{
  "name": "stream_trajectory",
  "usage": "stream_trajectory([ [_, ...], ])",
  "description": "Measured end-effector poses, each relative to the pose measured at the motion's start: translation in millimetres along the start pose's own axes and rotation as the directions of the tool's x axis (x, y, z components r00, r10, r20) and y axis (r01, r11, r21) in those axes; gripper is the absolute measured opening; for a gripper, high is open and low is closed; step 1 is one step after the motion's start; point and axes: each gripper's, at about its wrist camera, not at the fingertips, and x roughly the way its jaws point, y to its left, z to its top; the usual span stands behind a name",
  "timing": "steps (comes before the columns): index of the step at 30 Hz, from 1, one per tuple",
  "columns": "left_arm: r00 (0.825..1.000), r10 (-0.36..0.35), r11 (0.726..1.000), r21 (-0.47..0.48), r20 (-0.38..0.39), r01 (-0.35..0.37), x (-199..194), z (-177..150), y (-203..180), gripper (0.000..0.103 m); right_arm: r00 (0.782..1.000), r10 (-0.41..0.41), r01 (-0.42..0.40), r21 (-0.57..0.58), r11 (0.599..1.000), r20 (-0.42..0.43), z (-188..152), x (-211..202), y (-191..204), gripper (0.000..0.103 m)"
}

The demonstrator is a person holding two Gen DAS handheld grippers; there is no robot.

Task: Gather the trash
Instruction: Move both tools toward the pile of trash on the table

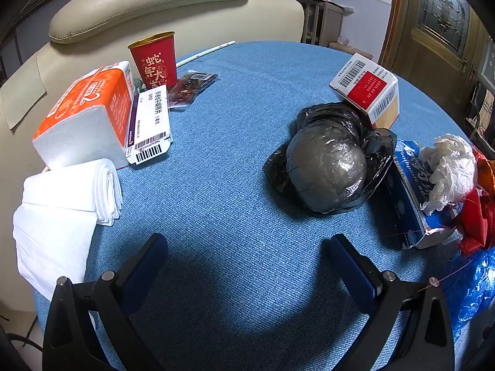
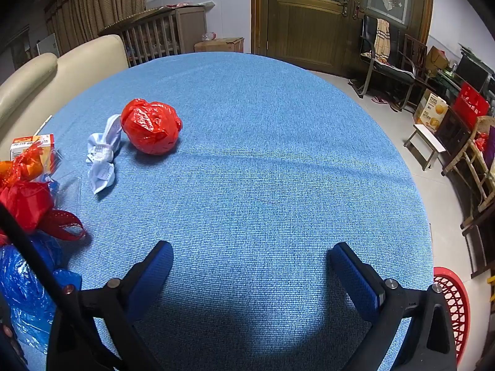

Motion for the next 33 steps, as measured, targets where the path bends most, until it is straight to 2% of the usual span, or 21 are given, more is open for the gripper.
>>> stream_trajectory([
  [4, 1.0, 0.012, 1.0, 0.023, 0.013, -0.013, -5.9, -2.0, -0.9, 0.103, 1.0, -0.004, 0.004, -0.001, 1.0, -0.001, 0.9, -0.2, 0.7, 0.103],
  [7, 0.999, -0.002, 0.999, 0.037, 0.05, 0.0, -26.4, -7.6, 1.6, 0.103, 0.998, 0.051, -0.052, -0.012, 0.999, -0.031, 2.2, -6.3, -3.4, 0.103],
  [11, 0.994, -0.032, 0.999, 0.033, 0.1, 0.028, -62.5, -14.7, 2.5, 0.103, 0.994, 0.097, -0.099, 0.052, 0.994, 0.048, -3.1, -42.9, -23.2, 0.103],
  [16, 0.99, -0.079, 0.996, 0.048, 0.12, 0.074, -93.2, -29.8, -1.9, 0.103, 0.987, 0.094, -0.098, 0.028, 0.995, 0.133, -22.1, -97.7, -33.2, 0.103],
  [19, 0.986, -0.103, 0.993, 0.066, 0.13, 0.095, -109.6, -42.6, -10.1, 0.103, 0.982, 0.082, -0.088, 0.027, 0.996, 0.172, -38.2, -128.3, -20.9, 0.103],
  [25, 0.977, -0.136, 0.987, 0.107, 0.162, 0.119, -140.4, -62.2, -21.6, 0.103, 0.98, 0.069, -0.075, 0.026, 0.997, 0.184, -72.6, -157.6, -18.5, 0.103],
  [33, 0.974, -0.153, 0.983, 0.128, 0.169, 0.132, -154.7, -75.4, -27.6, 0.103, 0.983, 0.039, -0.044, 0.025, 0.999, 0.179, -89.6, -170.4, -24.7, 0.103],
])
